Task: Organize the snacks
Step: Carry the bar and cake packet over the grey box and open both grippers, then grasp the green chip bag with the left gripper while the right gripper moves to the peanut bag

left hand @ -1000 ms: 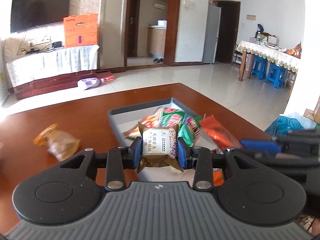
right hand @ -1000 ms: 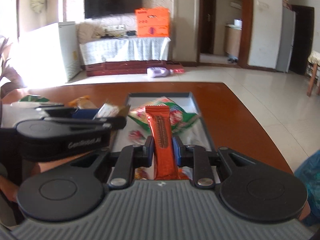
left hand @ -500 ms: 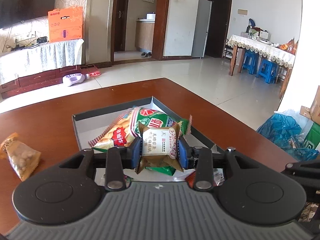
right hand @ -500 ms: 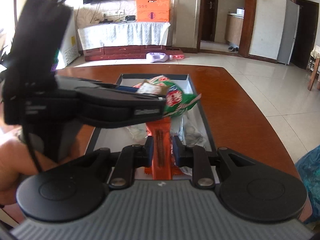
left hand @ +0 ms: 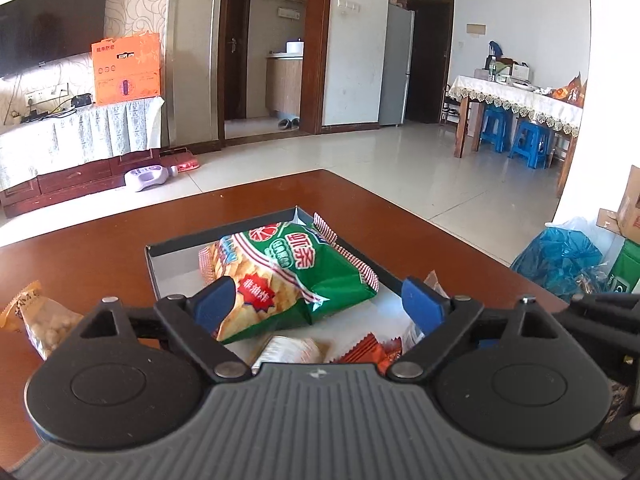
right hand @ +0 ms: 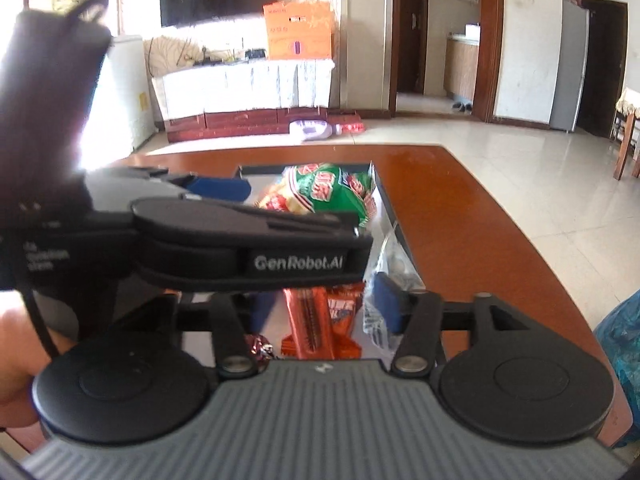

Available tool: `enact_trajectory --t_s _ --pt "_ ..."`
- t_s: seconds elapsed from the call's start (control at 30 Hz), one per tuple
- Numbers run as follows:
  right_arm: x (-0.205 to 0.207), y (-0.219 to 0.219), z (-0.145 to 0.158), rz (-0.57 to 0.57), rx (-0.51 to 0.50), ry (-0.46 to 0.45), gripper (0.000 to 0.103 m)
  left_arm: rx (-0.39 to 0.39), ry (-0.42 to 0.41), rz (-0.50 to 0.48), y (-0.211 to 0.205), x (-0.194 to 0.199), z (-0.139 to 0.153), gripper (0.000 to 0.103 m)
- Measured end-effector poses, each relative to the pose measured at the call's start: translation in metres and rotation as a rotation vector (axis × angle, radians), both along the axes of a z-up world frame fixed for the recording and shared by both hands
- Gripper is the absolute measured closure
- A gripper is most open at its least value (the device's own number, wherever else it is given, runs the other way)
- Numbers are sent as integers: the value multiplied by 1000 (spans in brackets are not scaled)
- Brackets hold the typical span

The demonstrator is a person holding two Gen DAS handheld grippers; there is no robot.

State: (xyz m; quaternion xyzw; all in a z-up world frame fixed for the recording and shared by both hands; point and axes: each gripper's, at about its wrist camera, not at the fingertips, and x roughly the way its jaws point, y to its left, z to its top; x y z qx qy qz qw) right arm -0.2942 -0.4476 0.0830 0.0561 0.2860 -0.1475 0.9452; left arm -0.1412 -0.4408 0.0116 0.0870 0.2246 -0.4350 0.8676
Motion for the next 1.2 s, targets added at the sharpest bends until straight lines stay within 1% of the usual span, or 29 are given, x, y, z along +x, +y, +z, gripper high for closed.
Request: enact_trajectory --t_s 0.1,0.2,0.27,0.37,0.43,0.47,0.63,0.8,0.9,0.93,1.03,1.1,1.2 --pt "-4 7 3 -7 -49 -23 34 2 -14 -4 8 -4 5 8" --pt "-9 10 9 -10 -79 -70 34 -8 -36 4 24 -10 14 7" --pt "-9 16 14 -5 -98 -92 27 -19 -50 17 40 -12 21 6" --pt "-6 28 22 12 -121 -117 27 -32 -66 61 67 -9 30 5" --pt "-2 35 25 36 -119 -129 25 -40 -65 103 87 -1 35 4" --pt "0 39 27 51 -112 -129 22 -39 -66 124 97 3 36 3" --pt "28 72 38 156 -83 -123 20 -5 -84 248 156 33 41 3" --pt "74 115 37 272 -50 -80 19 65 -107 447 230 74 38 2" --pt "97 138 32 317 -61 -53 19 124 -135 576 268 98 36 2" --pt "103 145 30 326 -64 -44 19 139 -143 605 279 105 35 2" --pt "123 157 22 333 -70 -20 19 168 -142 663 313 124 30 2" --pt "133 160 18 323 -76 -11 19 180 -126 675 329 136 24 2" --pt "147 160 13 309 -102 2 19 192 -78 674 345 155 9 2"
